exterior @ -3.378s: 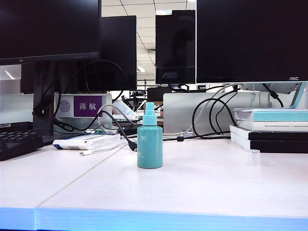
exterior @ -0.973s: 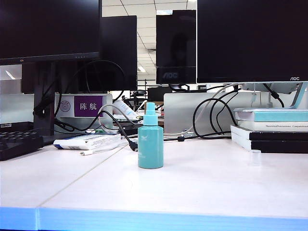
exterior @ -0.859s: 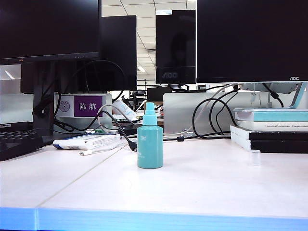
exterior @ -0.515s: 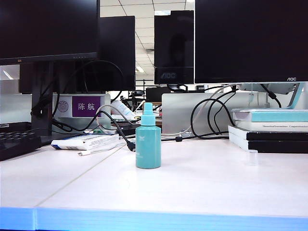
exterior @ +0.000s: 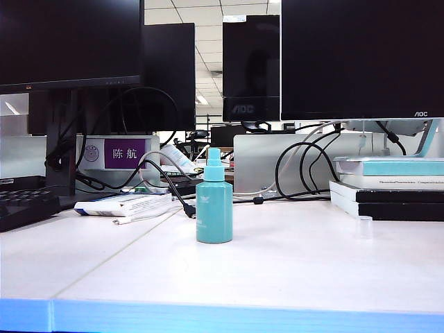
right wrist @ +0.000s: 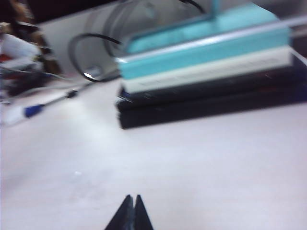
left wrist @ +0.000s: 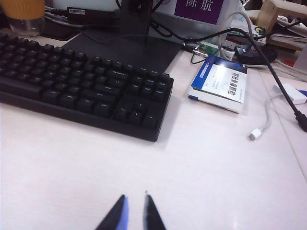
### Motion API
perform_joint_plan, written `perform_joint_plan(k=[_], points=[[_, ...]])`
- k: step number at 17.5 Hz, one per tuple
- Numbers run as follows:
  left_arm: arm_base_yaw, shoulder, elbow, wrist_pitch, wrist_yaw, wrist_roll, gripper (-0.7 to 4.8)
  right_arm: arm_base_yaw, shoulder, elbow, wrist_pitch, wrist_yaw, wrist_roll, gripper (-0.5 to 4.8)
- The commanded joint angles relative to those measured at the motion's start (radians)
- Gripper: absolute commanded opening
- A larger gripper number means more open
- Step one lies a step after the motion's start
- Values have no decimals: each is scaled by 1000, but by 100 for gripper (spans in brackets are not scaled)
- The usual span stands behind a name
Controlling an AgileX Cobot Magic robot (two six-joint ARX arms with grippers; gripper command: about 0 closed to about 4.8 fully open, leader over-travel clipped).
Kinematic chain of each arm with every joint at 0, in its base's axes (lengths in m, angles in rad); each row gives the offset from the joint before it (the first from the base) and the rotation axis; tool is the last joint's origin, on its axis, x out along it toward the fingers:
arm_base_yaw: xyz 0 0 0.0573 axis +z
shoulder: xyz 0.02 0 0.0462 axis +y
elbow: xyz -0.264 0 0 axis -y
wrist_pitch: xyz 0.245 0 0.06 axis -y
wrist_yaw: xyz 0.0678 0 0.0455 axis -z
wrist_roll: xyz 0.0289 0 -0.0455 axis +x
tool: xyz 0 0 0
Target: Pick up the sprayer with the left hand and remove the lid with the right hand then place it on the table.
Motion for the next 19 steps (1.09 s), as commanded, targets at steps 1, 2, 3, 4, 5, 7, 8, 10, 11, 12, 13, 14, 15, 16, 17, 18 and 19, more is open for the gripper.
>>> perform_joint_plan(k=[1, 2, 3, 4, 5, 7, 8, 10, 11, 12, 13, 14, 15, 16, 17, 18, 19], points=[[1, -3, -5, -10, -3, 4, 57, 0, -1, -6, 3, 22, 3, -1], [1, -3, -5, -10, -3, 4, 57, 0, -1, -6, 3, 21, 3, -1], [2, -3, -5, -10, -3, 4, 57, 1, -1, -6, 3, 8, 3, -1], [2, -3, -5, -11, -3, 4, 57, 1, -1, -6, 12, 7, 3, -1], [2, -3, -5, -11, 0, 4, 57, 0, -1, -6, 20, 6, 3, -1], [2, -3, -5, -11, 0, 4, 57, 0, -1, -6, 19, 6, 3, -1], [2, -3, -5, -11, 0, 4, 57, 0, -1, -6, 19, 6, 3, -1], [2, -3, -5, -11, 0, 4, 57, 0, -1, -6, 11, 6, 3, -1], [2, -3, -5, -11, 0, 4, 57, 0, -1, -6, 10, 8, 3, -1], [2, -3, -5, -11, 0, 4, 57, 0, -1, -6, 10, 11, 3, -1], [2, -3, -5, -11, 0, 4, 57, 0, -1, -6, 11, 11, 0, -1], [2, -3, -5, -11, 0, 4, 57, 1, -1, -6, 10, 10, -26, -1], [2, -3, -5, -11, 0, 4, 57, 1, -1, -6, 4, 11, -116, -1], [2, -3, -5, -11, 0, 4, 57, 0, -1, -6, 10, 35, -229, -1], [2, -3, -5, -11, 0, 4, 57, 0, -1, -6, 16, 40, -270, -1], [2, -3, -5, -11, 0, 4, 57, 0, -1, -6, 15, 34, -270, -1], [2, -3, -5, -11, 0, 4, 57, -1, -1, -5, 15, 33, -270, -1]])
